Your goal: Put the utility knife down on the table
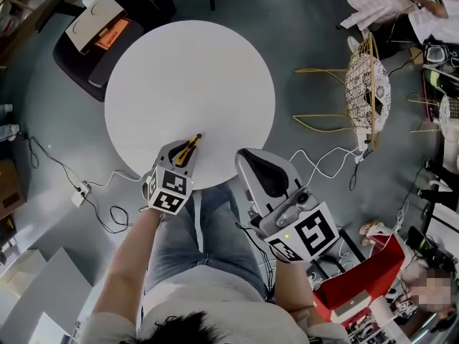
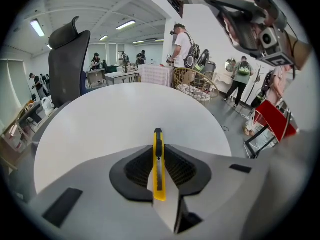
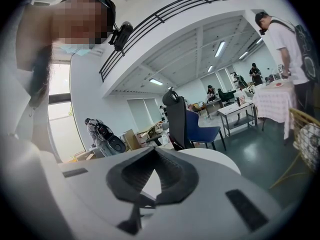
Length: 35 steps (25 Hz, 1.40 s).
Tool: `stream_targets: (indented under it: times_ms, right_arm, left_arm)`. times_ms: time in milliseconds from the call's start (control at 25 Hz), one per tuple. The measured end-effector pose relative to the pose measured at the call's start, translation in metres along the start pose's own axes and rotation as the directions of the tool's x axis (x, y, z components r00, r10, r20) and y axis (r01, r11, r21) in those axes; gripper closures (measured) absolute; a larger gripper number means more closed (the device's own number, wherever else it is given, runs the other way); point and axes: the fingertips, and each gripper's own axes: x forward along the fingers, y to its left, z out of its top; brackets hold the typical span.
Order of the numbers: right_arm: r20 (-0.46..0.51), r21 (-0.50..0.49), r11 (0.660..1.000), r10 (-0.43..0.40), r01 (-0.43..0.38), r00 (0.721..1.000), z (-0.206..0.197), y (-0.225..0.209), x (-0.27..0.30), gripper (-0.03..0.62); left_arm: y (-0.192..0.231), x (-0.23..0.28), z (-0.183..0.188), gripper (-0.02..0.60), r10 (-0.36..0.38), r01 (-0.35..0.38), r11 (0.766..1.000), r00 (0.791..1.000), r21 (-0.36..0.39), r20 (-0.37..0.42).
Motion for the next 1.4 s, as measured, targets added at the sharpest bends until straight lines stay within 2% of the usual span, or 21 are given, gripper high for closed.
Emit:
stream_targets:
  times_ms: [320,480,600,760,880,1000,1120,1280,1400]
  right_arm:
    - [0.005,-0.014,1.0,0.006,-0.006,1.0,0.008,0.006,0.005,0.586]
    - [0.015,-0.029,0.999,0.013,-0.012,1.0,0.019,0.014,0.01,0.586]
    - [0.026,-0.047,0.999,0.02,-0.019,0.999,0.029,0.025,0.013,0.586]
    - [0.038,-0.077,0.997,0.028,-0.025,0.999,0.043,0.041,0.015,0.586]
    - [0.05,-0.101,0.994,0.034,-0.028,0.998,0.054,0.052,0.018,0.586]
    - [0.06,-0.124,0.992,0.037,-0.029,0.998,0.065,0.065,0.021,0.586]
    - [0.075,-0.147,0.989,0.042,-0.031,0.996,0.074,0.076,0.025,0.586]
    - [0.083,-0.175,0.984,0.049,-0.034,0.995,0.083,0.091,0.032,0.586]
    - [0.088,-0.192,0.981,0.054,-0.037,0.995,0.088,0.102,0.036,0.586]
  left_arm:
    - [0.007,-0.009,0.012,0.512,0.002,-0.002,1.0,0.999,-0.003,0.033]
    - [0.014,-0.021,0.024,0.555,0.017,-0.018,1.0,0.998,0.026,0.06]
    - [0.019,-0.033,0.032,0.565,0.017,-0.019,0.999,0.996,0.029,0.086]
    - [0.023,-0.055,0.047,0.571,0.01,-0.014,1.0,0.991,0.028,0.132]
    - [0.026,-0.078,0.068,0.572,0.001,-0.004,1.0,0.98,0.015,0.199]
    - [0.026,-0.109,0.097,0.572,-0.015,0.015,1.0,0.958,0.004,0.287]
    - [0.027,-0.142,0.126,0.572,-0.037,0.039,0.999,0.925,0.0,0.378]
    - [0.027,-0.188,0.16,0.572,-0.069,0.079,0.997,0.866,0.0,0.496]
    - [0.025,-0.223,0.182,0.572,-0.096,0.109,0.994,0.813,0.011,0.574]
